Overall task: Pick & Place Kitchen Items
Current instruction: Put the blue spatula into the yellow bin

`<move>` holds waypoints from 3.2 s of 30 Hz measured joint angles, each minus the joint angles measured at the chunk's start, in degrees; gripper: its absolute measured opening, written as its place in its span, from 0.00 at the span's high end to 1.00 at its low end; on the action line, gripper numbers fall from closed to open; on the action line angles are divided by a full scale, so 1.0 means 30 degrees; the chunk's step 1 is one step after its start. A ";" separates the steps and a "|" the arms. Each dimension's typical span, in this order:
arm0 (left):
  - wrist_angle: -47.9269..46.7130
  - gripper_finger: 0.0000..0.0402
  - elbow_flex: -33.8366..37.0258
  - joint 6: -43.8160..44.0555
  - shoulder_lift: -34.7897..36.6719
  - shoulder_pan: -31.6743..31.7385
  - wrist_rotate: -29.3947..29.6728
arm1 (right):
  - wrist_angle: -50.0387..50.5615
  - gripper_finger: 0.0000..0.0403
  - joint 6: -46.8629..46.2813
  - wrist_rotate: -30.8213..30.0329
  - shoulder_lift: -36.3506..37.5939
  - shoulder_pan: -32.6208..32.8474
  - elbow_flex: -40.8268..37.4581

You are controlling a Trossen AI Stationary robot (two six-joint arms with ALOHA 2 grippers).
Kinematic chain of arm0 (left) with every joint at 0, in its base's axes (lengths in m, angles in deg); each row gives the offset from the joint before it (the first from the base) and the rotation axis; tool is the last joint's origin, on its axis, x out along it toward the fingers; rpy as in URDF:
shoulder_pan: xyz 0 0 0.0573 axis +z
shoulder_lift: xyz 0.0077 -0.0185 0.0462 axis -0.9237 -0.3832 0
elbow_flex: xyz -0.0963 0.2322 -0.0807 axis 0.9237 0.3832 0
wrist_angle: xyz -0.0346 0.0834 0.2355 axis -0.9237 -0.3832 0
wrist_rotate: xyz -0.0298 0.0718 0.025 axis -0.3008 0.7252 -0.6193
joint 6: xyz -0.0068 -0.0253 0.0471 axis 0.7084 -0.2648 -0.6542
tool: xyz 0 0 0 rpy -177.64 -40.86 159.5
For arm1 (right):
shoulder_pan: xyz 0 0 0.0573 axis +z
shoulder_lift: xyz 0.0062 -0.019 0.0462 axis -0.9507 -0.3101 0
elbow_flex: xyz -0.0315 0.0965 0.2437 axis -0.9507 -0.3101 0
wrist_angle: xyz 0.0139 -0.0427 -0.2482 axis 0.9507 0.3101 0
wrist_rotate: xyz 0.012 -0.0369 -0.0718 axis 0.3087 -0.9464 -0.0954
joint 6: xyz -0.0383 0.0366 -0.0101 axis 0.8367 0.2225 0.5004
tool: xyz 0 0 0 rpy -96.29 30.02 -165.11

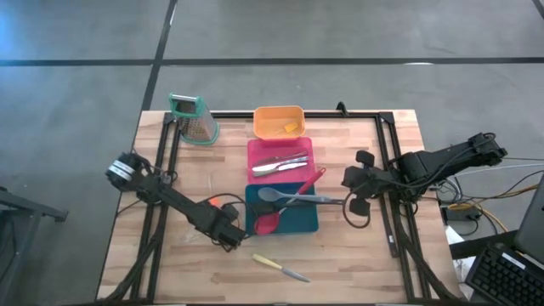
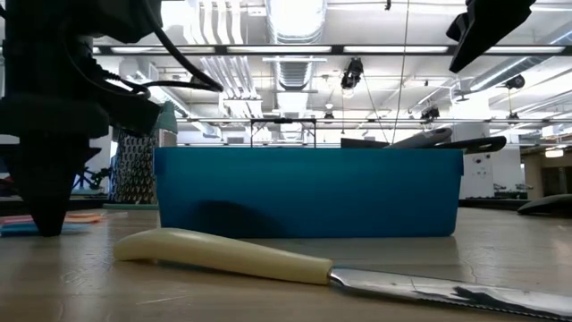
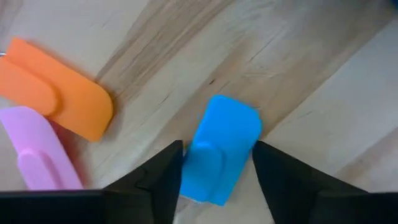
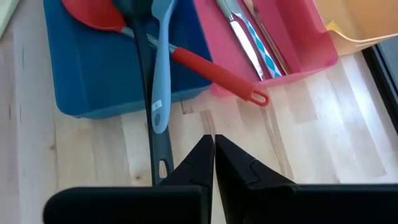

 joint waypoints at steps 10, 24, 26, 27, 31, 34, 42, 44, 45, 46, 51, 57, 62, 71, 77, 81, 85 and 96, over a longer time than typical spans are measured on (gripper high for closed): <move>0.1285 0.92 0.0519 -0.1133 -0.0048 0.0063 -0.0256 | -0.0071 0.98 0.0199 -0.0007 0.0000 0.0000 0.0000; -0.3515 0.92 -0.4059 -0.3940 0.0934 -0.0054 0.0823 | -0.0077 0.98 0.0260 -0.0013 0.0000 0.0000 0.0000; -0.4725 0.92 -0.5017 -0.4371 0.1180 -0.0054 0.1801 | -0.0077 0.98 0.0291 -0.0015 0.0000 0.0004 0.0000; -0.5340 0.92 -0.5553 -0.4686 0.1318 -0.0054 0.2391 | -0.0077 0.98 0.0304 -0.0007 0.0000 0.0000 0.0000; -0.6356 0.92 -0.7354 -0.7111 0.1380 0.0173 0.5377 | -0.0088 0.98 0.0331 -0.0015 0.0000 0.0000 0.0000; -0.5978 0.92 -0.8515 -0.9660 0.1387 0.0810 0.7222 | -0.0096 0.98 0.0329 -0.0015 0.0000 0.0000 0.0000; -0.3015 0.92 -1.0083 -1.7311 0.1387 0.4030 0.8854 | -0.0106 0.98 0.0338 -0.0022 -0.0005 0.0000 0.0000; -0.1926 0.92 -1.0303 -1.9360 0.1387 0.5127 0.8852 | -0.0106 0.98 0.0338 -0.0022 0.0000 0.0000 0.0000; -0.1489 0.92 -1.0428 -2.0321 0.1387 0.5715 0.8721 | -0.0106 0.98 0.0338 -0.0022 0.0000 0.0000 0.0000; -0.1083 0.92 -1.0588 -2.1161 0.1387 0.6292 0.8500 | -0.0106 0.98 0.0339 -0.0022 0.0000 0.0000 0.0000; 0.1191 0.92 -1.1099 -2.4343 0.1387 0.9594 0.5417 | -0.0114 0.98 0.0431 -0.0029 0.0000 0.0000 0.0000; 0.3556 0.92 -1.1267 -2.7266 0.1387 1.3464 0.1829 | -0.0133 0.98 0.0479 -0.0444 0.0000 0.0000 0.0000; 0.5692 0.92 -1.1248 -2.7868 0.1299 1.6030 0.0359 | -0.0141 0.98 0.0656 -0.1600 0.0000 0.0000 0.0000; 0.8281 0.92 -1.1371 -2.7088 -0.0256 1.8789 -0.2827 | -0.0356 0.98 0.1545 -0.2553 0.0000 -0.0058 0.0000; 0.8193 0.92 -1.2883 -2.7387 -0.2265 1.9482 -0.2869 | -0.0530 0.98 0.1839 -0.2550 -0.0007 -0.0051 0.0000; 0.7190 0.92 -1.4765 -2.7456 -0.3813 1.9798 -0.2904 | -0.0578 0.98 0.1839 -0.2550 -0.0006 -0.0051 0.0000; 0.5767 0.92 -1.6851 -2.7358 -0.5436 1.9831 -0.3189 | -0.0594 0.98 0.1846 -0.2550 0.0000 -0.0051 0.0000; 0.2931 0.92 -2.0477 -2.7018 -0.8822 1.9880 -0.3162 | -0.0573 0.98 0.1913 -0.2535 -0.0006 -0.0036 0.0000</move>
